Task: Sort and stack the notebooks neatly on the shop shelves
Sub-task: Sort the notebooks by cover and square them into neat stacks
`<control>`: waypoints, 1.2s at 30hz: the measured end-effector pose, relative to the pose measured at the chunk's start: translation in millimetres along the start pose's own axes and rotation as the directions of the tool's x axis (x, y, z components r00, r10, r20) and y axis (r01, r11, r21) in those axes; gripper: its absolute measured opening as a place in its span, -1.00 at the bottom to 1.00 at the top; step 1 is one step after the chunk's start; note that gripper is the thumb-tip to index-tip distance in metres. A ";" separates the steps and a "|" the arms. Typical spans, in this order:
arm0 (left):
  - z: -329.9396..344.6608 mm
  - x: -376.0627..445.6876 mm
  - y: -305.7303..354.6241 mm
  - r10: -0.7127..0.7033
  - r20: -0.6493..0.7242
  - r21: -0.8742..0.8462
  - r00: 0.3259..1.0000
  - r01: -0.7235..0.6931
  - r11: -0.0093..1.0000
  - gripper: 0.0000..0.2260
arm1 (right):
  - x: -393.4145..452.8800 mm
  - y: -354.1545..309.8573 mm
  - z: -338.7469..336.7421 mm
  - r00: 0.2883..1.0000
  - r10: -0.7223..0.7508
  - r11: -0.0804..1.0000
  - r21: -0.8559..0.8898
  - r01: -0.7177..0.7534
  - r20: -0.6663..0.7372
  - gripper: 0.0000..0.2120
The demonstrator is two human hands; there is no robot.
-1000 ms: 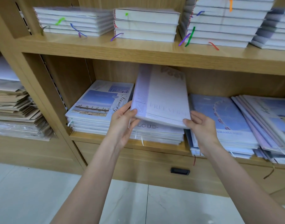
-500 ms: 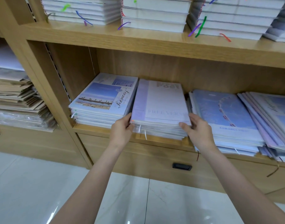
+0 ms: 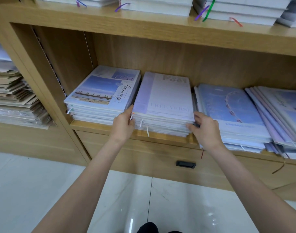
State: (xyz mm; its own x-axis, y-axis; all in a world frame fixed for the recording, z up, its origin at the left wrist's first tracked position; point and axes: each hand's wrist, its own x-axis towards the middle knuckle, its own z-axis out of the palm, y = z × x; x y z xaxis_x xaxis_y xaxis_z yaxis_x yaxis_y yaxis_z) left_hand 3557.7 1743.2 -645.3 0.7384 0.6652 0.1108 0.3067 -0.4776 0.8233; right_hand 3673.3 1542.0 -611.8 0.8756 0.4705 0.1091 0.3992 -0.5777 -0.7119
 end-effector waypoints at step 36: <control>25.3 -9.8 -22.1 -0.142 0.063 -0.354 0.988 0.155 0.922 -0.36 | 17.3 15.4 14.5 0.983 0.098 0.983 0.141 -0.120 0.157 -0.75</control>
State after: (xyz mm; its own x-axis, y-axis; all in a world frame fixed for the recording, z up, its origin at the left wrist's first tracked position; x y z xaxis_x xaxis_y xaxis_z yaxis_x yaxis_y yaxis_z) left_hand 3558.9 1732.6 -678.7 0.7235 0.6891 -0.0423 0.1847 -0.1341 0.9736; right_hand 3690.6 1550.9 -631.0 0.8571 0.5103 -0.0711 0.2484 -0.5302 -0.8107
